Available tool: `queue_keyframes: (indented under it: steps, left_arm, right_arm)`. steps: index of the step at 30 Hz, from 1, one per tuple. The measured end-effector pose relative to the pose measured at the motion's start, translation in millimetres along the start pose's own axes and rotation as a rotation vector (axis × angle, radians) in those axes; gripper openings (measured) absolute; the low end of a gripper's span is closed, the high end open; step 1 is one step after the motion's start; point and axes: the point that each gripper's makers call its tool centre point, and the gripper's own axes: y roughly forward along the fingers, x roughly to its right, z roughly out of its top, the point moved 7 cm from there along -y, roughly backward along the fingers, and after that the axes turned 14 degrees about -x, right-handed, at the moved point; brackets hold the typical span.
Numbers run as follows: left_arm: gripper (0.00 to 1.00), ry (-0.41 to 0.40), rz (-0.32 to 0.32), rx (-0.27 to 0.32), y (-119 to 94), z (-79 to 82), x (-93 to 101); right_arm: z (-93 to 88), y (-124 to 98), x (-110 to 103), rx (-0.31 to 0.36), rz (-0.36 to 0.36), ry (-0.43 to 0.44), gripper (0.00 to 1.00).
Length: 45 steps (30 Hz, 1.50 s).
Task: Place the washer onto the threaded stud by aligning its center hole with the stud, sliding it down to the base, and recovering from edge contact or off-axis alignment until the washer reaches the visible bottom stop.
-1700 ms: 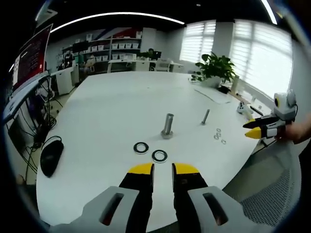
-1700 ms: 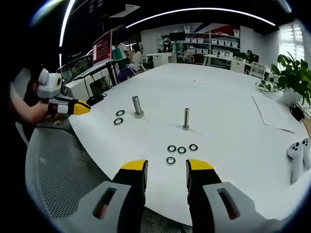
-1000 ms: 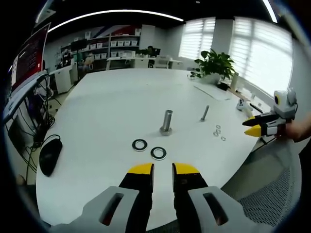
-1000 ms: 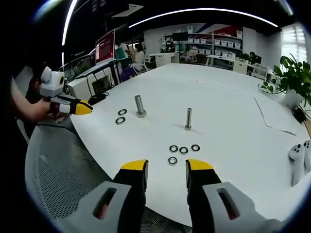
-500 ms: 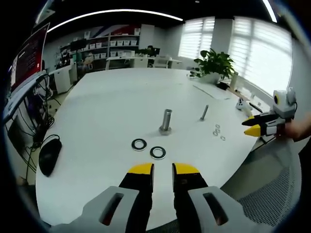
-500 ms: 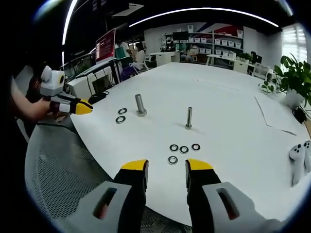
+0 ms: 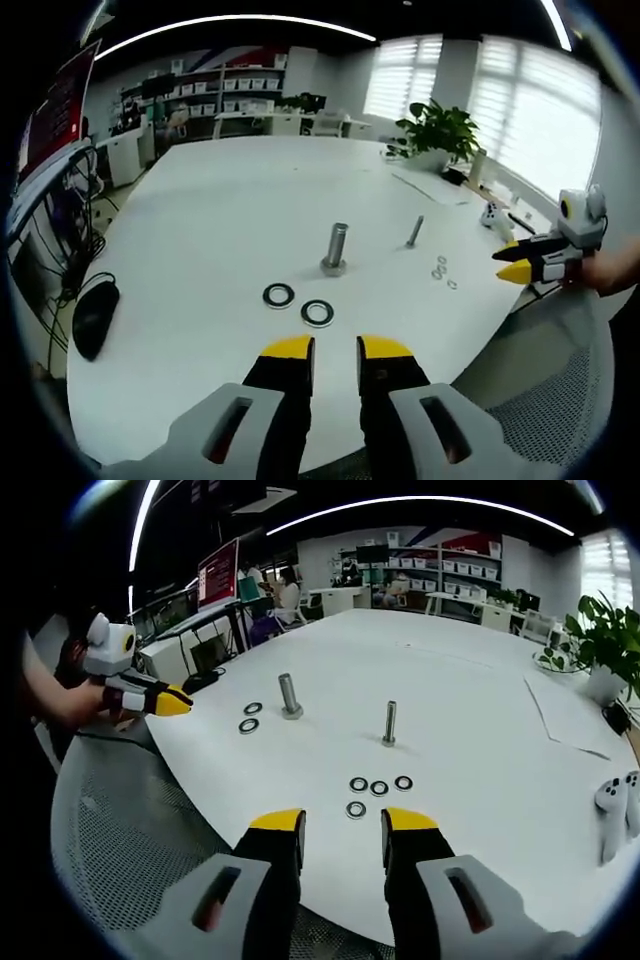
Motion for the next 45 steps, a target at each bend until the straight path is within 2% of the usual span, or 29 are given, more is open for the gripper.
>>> queue_keyframes:
  steps: [5, 7, 8, 13, 17, 26, 34, 45]
  left_arm:
    - [0.14, 0.013, -0.027, -0.038, 3, 3.8, 2.3]
    - [0.14, 0.063, -0.036, -0.075, 5, 8.2, 2.4]
    - [0.14, 0.094, -0.034, -0.078, 7, 14.3, 2.3]
    - [0.14, 0.148, -0.052, -0.099, 18, 38.2, 2.8]
    - [0.14, 0.177, -0.058, -0.136, 29, 47.2, 1.4]
    - [0.14, 0.221, -0.069, -0.263, 53, 53.0, -4.4]
    - [0.14, 0.273, -0.061, -0.343, 67, 56.6, -8.1]
    - [0.14, 0.302, -0.06, -0.406, 79, 59.0, -9.3]
  right_arm:
    - [0.0, 0, 0, -0.001, 0.002, -0.003, 0.33]
    - [-0.1, 0, -1, -0.001, 0.003, -0.005, 0.33]
    - [-0.2, 0, -1, -0.001, 0.003, -0.004, 0.33]
    - [-0.3, 0, 0, 0.004, 0.0, 0.004, 0.33]
    - [-0.6, 0, 1, 0.002, -0.002, 0.005, 0.33]
    - [-1.4, 0, 2, 0.0, -0.003, 0.019, 0.33]
    - [-1.2, 0, 2, 0.001, 0.0, 0.021, 0.33]
    - [-1.3, 0, 1, 0.003, 0.007, 0.025, 0.33]
